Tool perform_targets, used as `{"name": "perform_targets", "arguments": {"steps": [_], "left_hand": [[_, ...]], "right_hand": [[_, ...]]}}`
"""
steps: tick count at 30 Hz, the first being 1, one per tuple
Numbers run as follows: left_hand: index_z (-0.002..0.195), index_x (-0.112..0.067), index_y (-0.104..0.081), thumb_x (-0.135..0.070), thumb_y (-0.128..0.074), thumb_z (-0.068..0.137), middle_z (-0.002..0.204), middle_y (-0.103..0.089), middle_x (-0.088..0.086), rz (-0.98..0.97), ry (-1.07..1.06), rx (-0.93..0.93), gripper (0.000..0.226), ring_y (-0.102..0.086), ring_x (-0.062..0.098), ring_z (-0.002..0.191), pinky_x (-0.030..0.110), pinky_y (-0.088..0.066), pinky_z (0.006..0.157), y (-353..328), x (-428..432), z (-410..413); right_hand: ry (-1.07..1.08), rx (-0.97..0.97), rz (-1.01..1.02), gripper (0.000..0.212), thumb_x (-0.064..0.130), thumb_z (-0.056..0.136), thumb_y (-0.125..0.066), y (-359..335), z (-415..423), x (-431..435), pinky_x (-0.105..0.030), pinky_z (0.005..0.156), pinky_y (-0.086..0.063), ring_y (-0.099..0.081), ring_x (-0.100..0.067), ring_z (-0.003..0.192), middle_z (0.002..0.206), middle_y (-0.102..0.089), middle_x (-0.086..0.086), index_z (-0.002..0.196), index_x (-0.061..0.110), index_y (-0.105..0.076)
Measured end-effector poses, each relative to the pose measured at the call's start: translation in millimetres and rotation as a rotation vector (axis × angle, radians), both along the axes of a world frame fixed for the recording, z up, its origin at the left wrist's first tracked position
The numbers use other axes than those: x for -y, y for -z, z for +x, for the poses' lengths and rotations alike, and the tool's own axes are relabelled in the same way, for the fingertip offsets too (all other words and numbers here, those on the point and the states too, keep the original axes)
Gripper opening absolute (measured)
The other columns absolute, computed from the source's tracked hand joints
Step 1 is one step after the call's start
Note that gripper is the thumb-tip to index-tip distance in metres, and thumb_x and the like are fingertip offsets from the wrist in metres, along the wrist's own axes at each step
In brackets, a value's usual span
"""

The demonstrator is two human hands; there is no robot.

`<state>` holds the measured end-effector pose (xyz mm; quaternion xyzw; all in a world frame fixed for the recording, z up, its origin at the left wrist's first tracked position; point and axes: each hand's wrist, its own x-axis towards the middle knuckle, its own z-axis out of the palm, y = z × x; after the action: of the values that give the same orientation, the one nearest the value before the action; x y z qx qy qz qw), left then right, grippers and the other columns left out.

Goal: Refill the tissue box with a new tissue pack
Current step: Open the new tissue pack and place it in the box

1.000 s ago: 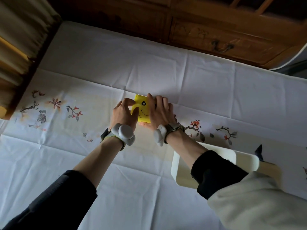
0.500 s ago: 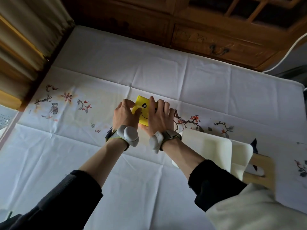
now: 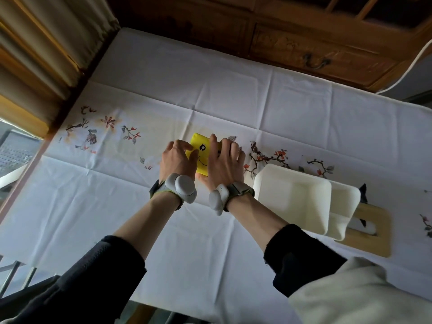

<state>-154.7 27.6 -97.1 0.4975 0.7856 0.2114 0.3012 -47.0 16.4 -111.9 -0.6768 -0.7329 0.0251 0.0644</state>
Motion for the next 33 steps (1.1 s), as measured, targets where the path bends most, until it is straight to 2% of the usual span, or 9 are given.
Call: {"name": "perform_targets", "arguments": {"steps": [6,9,13,17,19,23,26,30,33], "left_hand": [[0.091,-0.022,-0.062,-0.027,-0.055,0.089,0.118,-0.058,0.005,-0.018,-0.008,0.015,0.008,-0.06,0.028,0.099,0.031,-0.043,0.073,-3,7,7],[0.093,-0.016,-0.064,-0.025,-0.055,0.089,0.119,-0.056,0.007,0.014,-0.005,0.019,0.013,-0.059,0.03,0.101,0.035,-0.047,0.081,-6,11,15],[0.09,-0.016,-0.064,-0.026,-0.054,0.087,0.123,-0.05,0.005,0.005,0.008,-0.003,0.014,-0.05,0.031,0.109,0.047,-0.045,0.092,-11,17,21],[0.086,-0.017,-0.066,-0.025,-0.056,0.085,0.13,-0.047,0.004,0.021,0.031,-0.008,0.013,-0.043,0.032,0.117,0.043,-0.039,0.095,-19,26,25],[0.084,-0.016,-0.068,-0.025,-0.059,0.084,0.133,-0.046,0.005,0.056,0.052,0.014,0.012,-0.042,0.031,0.121,0.041,-0.036,0.098,-22,30,27],[0.086,-0.017,-0.07,-0.023,-0.063,0.083,0.139,-0.043,0.002,0.091,0.059,0.139,0.011,-0.037,0.027,0.127,0.041,-0.033,0.103,-26,39,29],[0.088,-0.019,-0.071,-0.023,-0.064,0.083,0.142,-0.039,0.004,0.07,0.059,0.199,0.009,-0.034,0.028,0.13,0.042,-0.027,0.109,-28,42,29],[0.084,-0.025,-0.069,-0.024,-0.068,0.079,0.148,-0.032,0.007,0.077,0.112,0.26,0.005,-0.03,0.027,0.135,0.047,-0.024,0.111,-30,47,28],[0.078,-0.033,-0.066,-0.027,-0.07,0.075,0.148,-0.031,0.006,0.082,0.099,0.356,0.007,-0.031,0.02,0.136,0.037,-0.027,0.107,-29,49,28]], "right_hand": [[0.014,-0.002,-0.02,0.088,0.052,0.06,-0.072,0,6,10,-0.041,0.075,-0.046,-0.054,-0.031,0.093,0.104,-0.057,-0.011,0.131,0.011,-0.043],[0.024,-0.038,-0.05,0.085,0.05,0.063,-0.07,-1,10,12,-0.042,0.076,-0.045,-0.052,-0.033,0.095,0.107,-0.055,-0.013,0.132,0.01,-0.04],[0.012,-0.044,-0.104,0.086,0.049,0.065,-0.07,-1,11,14,-0.044,0.078,-0.042,-0.048,-0.033,0.098,0.11,-0.052,-0.013,0.134,0.01,-0.035],[0.011,-0.083,-0.148,0.082,0.039,0.068,-0.069,-3,14,18,-0.046,0.08,-0.04,-0.046,-0.036,0.103,0.113,-0.049,-0.016,0.135,0.009,-0.032],[0.014,-0.119,-0.18,0.079,0.038,0.07,-0.065,-3,16,19,-0.047,0.082,-0.038,-0.043,-0.036,0.106,0.116,-0.047,-0.016,0.136,0.009,-0.031],[0.031,-0.167,-0.218,0.081,0.047,0.07,-0.061,-6,18,20,-0.047,0.084,-0.038,-0.04,-0.036,0.112,0.118,-0.046,-0.015,0.136,0.011,-0.029],[0.05,-0.172,-0.197,0.086,0.051,0.067,-0.063,-9,20,20,-0.046,0.083,-0.04,-0.042,-0.035,0.11,0.116,-0.047,-0.014,0.137,0.011,-0.029],[0.037,-0.187,-0.158,0.084,0.055,0.072,-0.044,-13,22,25,-0.046,0.08,-0.041,-0.043,-0.036,0.106,0.112,-0.048,-0.017,0.144,0.018,-0.019],[0.036,-0.232,-0.152,0.082,0.061,0.067,-0.031,-18,23,28,-0.044,0.077,-0.041,-0.043,-0.035,0.102,0.108,-0.049,-0.017,0.142,0.031,-0.022]]}}
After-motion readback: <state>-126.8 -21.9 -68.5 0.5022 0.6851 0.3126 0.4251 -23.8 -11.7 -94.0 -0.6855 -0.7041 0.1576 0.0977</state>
